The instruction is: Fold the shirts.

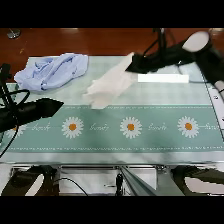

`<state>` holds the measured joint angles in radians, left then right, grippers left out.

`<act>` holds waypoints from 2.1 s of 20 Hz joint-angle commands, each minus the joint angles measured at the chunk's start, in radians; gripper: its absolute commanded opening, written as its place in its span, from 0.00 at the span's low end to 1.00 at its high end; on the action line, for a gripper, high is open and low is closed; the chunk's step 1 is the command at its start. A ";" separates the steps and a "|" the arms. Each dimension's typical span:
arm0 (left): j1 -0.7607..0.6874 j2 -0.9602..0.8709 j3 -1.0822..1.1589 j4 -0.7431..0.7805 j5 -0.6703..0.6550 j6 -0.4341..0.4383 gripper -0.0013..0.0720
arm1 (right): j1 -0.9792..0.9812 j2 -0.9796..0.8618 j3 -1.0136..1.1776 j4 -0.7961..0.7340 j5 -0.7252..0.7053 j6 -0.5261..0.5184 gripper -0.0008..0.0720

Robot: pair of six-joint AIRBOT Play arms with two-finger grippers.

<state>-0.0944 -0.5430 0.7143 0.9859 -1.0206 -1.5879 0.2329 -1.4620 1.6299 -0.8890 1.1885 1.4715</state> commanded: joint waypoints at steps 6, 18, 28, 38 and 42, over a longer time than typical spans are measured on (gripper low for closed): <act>0.000 -0.001 0.000 0.000 0.000 0.000 0.06 | -0.227 0.039 0.356 -0.229 0.234 0.178 0.05; 0.000 -0.001 0.000 0.000 0.000 0.001 0.06 | -0.704 0.146 0.348 -0.541 0.622 0.353 0.05; 0.000 -0.001 0.000 0.000 0.030 0.008 0.06 | -1.134 0.447 -0.092 -0.715 0.631 0.291 0.05; 0.000 -0.005 0.000 0.000 0.064 0.008 0.06 | -1.353 0.857 -0.686 -0.912 0.455 0.395 0.88; 0.003 -0.127 0.093 0.000 0.058 0.062 0.05 | -1.353 0.786 -0.548 -0.488 0.232 0.290 0.67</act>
<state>-0.0937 -0.5964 0.7460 0.9863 -0.9592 -1.5646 -1.1137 -0.6521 1.0321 -1.6672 1.5806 1.8275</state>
